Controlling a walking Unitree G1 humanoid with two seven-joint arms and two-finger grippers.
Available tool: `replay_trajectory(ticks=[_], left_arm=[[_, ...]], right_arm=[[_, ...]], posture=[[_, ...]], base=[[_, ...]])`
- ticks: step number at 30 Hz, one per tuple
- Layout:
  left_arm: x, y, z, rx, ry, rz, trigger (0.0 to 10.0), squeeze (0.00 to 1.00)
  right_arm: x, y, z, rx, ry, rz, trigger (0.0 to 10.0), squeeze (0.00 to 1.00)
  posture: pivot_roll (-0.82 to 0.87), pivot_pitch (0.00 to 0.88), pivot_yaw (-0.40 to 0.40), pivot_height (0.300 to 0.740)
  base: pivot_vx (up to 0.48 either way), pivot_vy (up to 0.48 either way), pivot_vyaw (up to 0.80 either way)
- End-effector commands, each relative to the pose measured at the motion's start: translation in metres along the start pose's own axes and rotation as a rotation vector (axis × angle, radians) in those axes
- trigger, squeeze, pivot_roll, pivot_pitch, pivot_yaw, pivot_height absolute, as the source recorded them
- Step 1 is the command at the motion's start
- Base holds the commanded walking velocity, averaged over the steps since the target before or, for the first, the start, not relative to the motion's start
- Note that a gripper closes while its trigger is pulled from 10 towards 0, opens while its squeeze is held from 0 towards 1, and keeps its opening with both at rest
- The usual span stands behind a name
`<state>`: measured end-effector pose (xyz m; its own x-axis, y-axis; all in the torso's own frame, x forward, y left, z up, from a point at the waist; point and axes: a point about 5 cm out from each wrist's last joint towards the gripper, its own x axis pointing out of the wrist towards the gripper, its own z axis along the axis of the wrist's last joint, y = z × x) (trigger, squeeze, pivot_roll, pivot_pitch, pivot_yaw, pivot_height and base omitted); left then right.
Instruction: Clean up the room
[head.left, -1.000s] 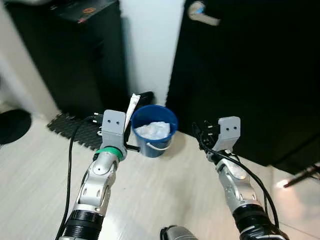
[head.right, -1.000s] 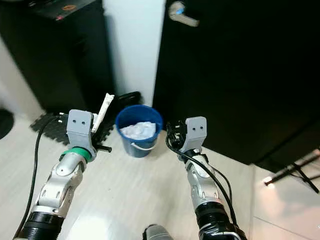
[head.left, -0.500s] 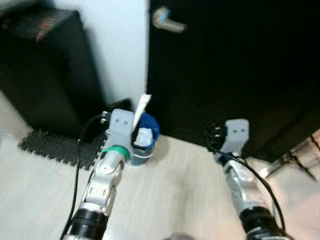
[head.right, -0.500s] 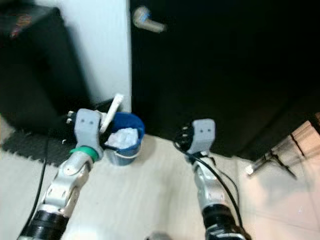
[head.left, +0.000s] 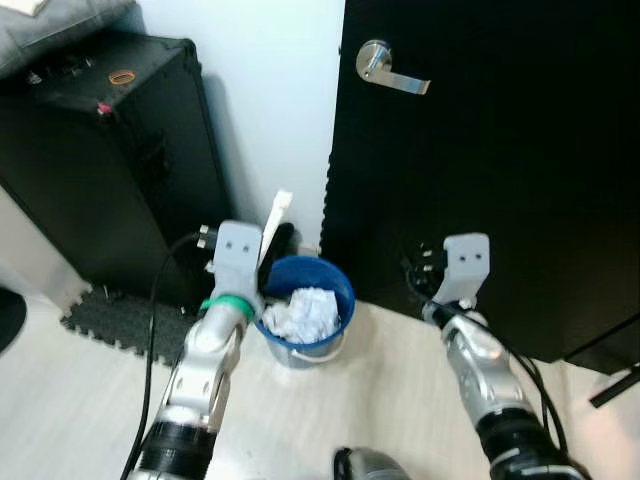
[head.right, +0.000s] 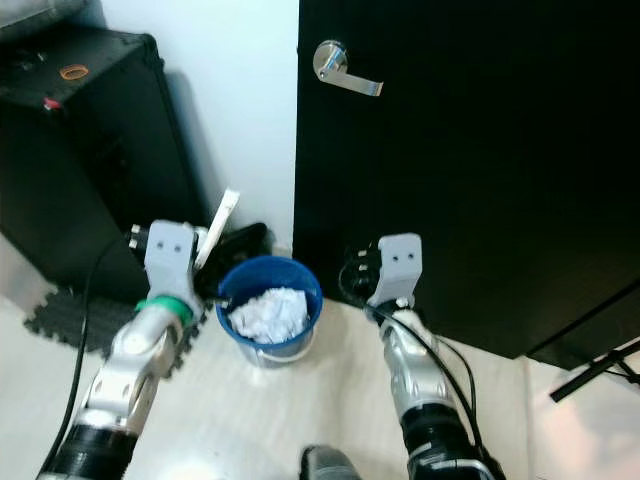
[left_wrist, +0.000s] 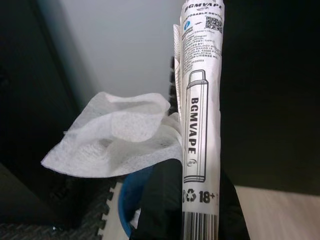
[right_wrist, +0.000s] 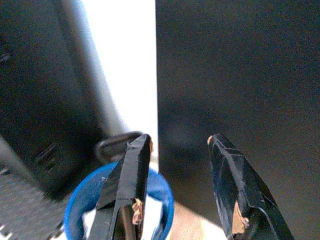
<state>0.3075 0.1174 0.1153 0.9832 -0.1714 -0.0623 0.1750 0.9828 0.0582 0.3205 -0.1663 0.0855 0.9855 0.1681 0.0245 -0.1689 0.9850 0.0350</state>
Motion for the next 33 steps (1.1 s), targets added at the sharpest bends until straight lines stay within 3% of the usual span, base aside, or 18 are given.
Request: replay_trajectory(ticks=[1, 5, 17, 29, 33], left_arm=[[-0.002, 0.004, -0.006, 0.011, 0.025, 0.009, 10.0, 0.0], [-0.002, 0.004, -0.007, 0.01, 0.028, 0.007, 10.0, 0.0], [-0.002, 0.003, -0.008, 0.01, 0.035, -0.001, 10.0, 0.0], [-0.009, -0.007, -0.021, 0.045, 0.099, -0.114, 10.0, 0.0], [-0.016, -0.006, -0.04, 0.076, 0.181, -0.177, 10.0, 0.0]], right_arm=[[-0.003, 0.002, -0.008, 0.007, 0.034, -0.008, 10.0, 0.0], [-0.003, 0.0, -0.008, 0.002, 0.037, -0.021, 10.0, 0.0], [-0.002, -0.004, -0.007, -0.009, 0.037, -0.054, 10.0, 0.0], [-0.001, -0.005, -0.008, -0.024, 0.044, -0.059, 10.0, 0.0], [-0.001, -0.005, -0.011, -0.058, 0.059, -0.053, 10.0, 0.0]], posture=[[-0.05, 0.0, 0.025, 0.735], [-0.05, 0.0, 0.025, 0.735], [-0.05, 0.0, 0.027, 0.735], [-0.05, 0.0, 0.029, 0.735], [-0.04, 0.005, 0.029, 0.735]], base=[[0.439, 0.0, -0.8], [0.437, 0.0, -0.63], [0.386, 0.0, 0.0], [0.0, 0.0, 0.0], [0.0, 0.0, 0.0]])
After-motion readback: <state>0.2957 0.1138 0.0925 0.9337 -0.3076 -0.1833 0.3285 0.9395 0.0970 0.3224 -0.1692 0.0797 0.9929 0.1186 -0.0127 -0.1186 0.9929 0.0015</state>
